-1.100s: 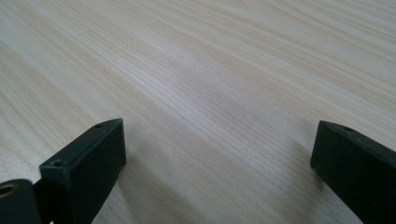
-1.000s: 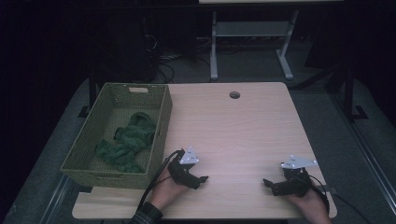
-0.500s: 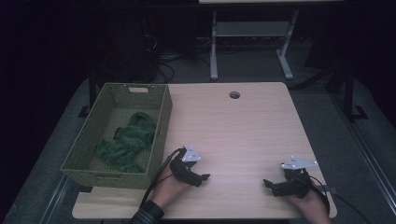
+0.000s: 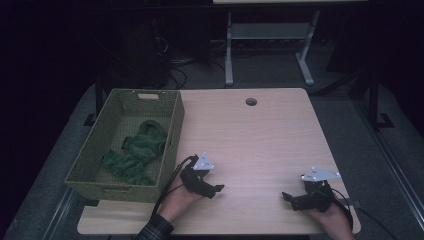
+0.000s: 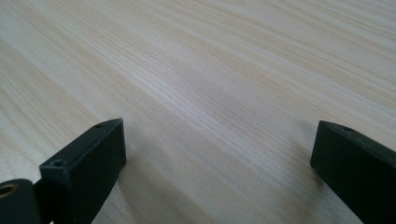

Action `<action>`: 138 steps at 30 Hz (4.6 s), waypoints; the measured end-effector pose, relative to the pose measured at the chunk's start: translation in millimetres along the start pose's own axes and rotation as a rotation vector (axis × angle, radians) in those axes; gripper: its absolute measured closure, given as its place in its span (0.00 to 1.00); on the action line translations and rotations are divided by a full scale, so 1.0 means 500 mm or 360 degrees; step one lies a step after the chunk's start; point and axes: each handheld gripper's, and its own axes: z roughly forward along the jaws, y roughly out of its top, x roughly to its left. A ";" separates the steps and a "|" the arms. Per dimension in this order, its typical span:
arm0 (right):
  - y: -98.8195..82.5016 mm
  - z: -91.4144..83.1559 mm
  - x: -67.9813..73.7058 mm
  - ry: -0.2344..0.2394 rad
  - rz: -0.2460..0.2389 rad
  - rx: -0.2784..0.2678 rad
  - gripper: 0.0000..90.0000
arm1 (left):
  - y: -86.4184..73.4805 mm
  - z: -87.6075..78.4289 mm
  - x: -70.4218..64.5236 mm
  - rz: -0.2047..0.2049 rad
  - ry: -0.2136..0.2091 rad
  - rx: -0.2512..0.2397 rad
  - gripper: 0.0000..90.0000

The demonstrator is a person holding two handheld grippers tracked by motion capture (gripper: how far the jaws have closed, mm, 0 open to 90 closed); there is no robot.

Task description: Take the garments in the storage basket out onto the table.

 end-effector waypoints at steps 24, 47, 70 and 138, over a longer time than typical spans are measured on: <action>0.000 0.000 0.000 0.0000 0.0000 0.0000 0.03 | 0.041 -0.047 0.000 -0.0014 -0.0057 0.0002 0.16; 0.000 0.000 0.000 0.0001 0.0000 -0.0001 0.03 | 0.098 -0.092 -0.001 0.0036 -0.0101 0.0015 0.16; 0.000 0.000 0.000 0.0000 0.0000 -0.0002 0.03 | 0.139 -0.145 0.038 0.0079 -0.0019 -0.0004 0.17; 0.000 0.000 -0.001 -0.0012 0.0008 -0.0001 0.03 | 0.053 -0.298 0.208 -0.0139 0.0320 -0.0026 0.24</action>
